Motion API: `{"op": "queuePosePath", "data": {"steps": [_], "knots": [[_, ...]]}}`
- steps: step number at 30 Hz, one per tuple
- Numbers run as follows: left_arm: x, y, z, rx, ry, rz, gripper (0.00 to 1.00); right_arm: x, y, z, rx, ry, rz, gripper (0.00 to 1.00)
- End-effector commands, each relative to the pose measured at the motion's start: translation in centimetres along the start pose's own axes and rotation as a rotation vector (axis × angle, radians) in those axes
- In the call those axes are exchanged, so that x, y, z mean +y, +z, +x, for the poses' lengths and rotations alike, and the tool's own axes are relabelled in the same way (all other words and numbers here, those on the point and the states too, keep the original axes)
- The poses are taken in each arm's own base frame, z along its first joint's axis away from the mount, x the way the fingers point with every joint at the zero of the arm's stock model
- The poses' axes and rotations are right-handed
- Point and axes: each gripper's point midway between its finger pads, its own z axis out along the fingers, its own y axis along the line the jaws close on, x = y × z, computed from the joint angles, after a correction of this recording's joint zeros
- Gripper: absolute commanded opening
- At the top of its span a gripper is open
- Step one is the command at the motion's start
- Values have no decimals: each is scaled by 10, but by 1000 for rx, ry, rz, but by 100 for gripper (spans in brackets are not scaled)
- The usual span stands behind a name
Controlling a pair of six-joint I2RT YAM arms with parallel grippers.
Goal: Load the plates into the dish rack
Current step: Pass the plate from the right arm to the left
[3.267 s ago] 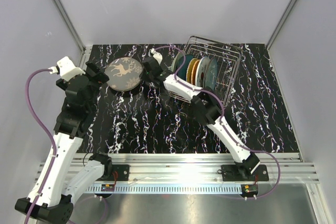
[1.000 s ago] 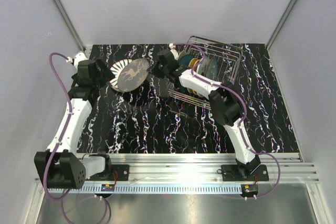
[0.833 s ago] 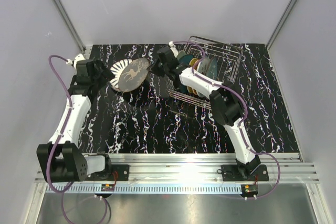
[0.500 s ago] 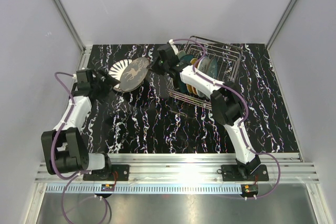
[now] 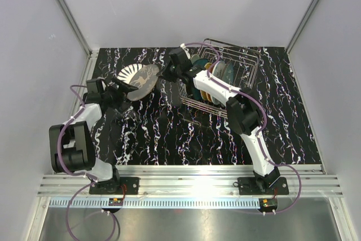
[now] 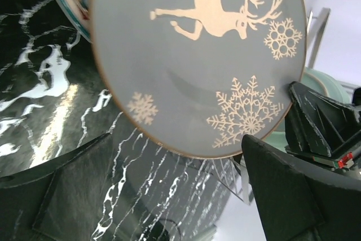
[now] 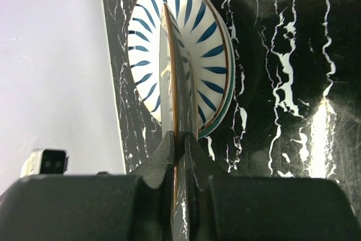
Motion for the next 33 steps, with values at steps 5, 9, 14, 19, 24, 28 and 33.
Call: {"op": "queuePosePath", "data": {"steps": [5, 9, 14, 19, 24, 28, 33], "knots": [[-11, 9, 10, 93, -33, 118, 99, 94, -40, -30, -37, 58, -281, 0], [-10, 13, 7, 89, -35, 106, 98, 96, -43, -27, -17, 64, -294, 0], [-7, 12, 1, 56, -29, 70, 94, 96, -52, -24, -16, 75, -310, 0], [-8, 12, -10, 23, -37, 60, 83, 92, -58, -17, -5, 81, -316, 0], [-3, 13, -16, 13, -54, 47, 71, 95, -62, -8, 3, 77, -323, 0], [-2, 15, -20, 0, -53, 32, 65, 99, -65, -4, 2, 65, -328, 0], [-2, 17, -31, -46, -53, 4, 63, 99, -65, -1, 4, 45, -320, 0]]}}
